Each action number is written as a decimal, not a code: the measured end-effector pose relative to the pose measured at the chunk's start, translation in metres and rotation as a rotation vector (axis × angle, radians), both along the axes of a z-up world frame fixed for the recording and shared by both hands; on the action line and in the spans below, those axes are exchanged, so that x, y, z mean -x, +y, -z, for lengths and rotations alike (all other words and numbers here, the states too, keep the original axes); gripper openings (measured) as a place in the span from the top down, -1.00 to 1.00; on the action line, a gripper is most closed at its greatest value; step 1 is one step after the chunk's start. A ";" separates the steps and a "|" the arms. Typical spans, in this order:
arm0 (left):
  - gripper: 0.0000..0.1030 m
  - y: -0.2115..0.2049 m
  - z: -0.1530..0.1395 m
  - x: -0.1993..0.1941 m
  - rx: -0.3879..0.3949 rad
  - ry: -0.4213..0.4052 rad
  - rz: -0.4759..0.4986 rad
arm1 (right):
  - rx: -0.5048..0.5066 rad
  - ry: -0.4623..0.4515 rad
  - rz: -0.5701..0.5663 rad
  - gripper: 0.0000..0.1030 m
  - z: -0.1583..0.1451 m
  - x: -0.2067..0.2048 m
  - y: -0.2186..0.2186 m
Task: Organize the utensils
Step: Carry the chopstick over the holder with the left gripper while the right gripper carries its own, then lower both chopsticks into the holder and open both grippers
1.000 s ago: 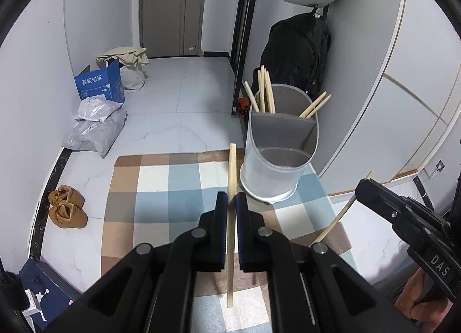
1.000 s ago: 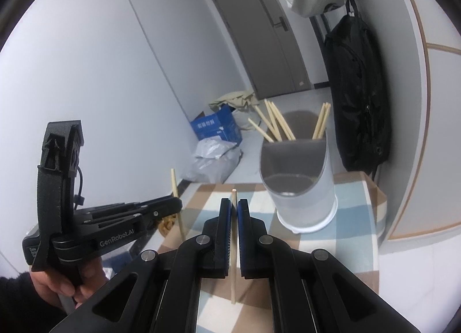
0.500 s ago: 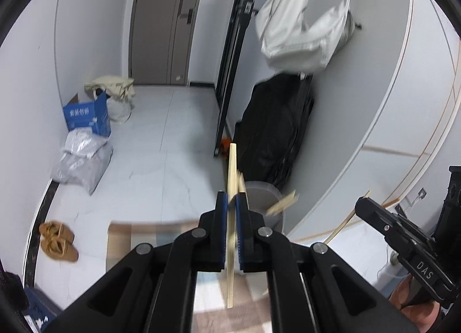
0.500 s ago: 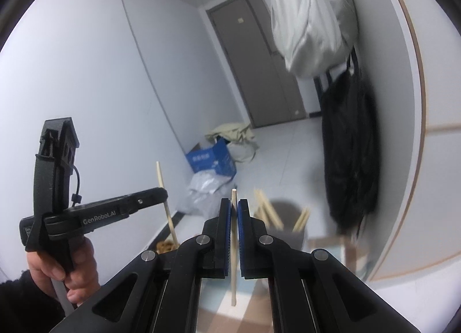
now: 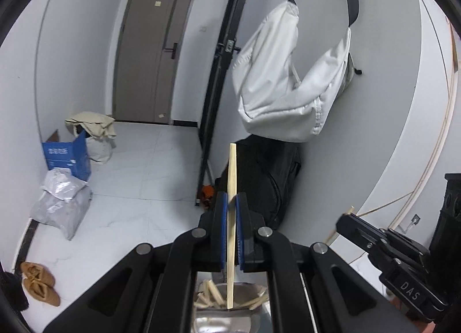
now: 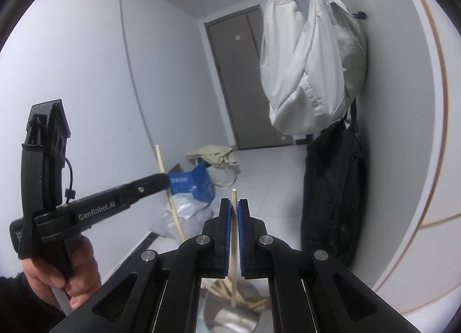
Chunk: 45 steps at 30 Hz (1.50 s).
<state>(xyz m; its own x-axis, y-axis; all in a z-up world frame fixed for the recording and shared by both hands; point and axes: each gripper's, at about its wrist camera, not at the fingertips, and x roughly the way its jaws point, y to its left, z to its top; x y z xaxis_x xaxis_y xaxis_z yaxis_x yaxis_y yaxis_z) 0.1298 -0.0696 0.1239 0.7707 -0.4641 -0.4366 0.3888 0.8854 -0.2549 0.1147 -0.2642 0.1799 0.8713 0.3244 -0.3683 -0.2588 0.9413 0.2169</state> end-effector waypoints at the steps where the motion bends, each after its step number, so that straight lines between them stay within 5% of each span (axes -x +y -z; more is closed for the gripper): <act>1: 0.97 -0.001 0.005 -0.003 0.003 0.004 0.004 | 0.002 0.000 0.002 0.92 0.005 -0.005 0.000; 14: 0.97 -0.002 0.066 -0.006 -0.005 0.033 0.092 | 0.006 0.065 -0.007 0.92 0.059 -0.046 -0.007; 39: 0.97 -0.023 0.091 -0.013 -0.133 0.175 0.203 | 0.022 0.231 -0.085 0.88 0.129 -0.025 0.013; 43: 0.95 -0.017 0.092 -0.014 -0.104 0.221 0.212 | 0.012 0.254 -0.085 0.82 0.134 -0.023 0.013; 45: 0.93 -0.011 0.090 -0.017 -0.060 0.265 0.217 | -0.002 0.264 -0.067 0.63 0.134 -0.020 0.009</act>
<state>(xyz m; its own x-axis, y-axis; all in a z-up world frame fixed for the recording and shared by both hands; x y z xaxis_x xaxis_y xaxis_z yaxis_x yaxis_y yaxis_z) 0.1464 -0.0801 0.0341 0.5132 -0.5718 -0.6401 0.4965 0.8061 -0.3221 0.1343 -0.2554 0.0462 0.7222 0.3786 -0.5789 -0.2545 0.9236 0.2867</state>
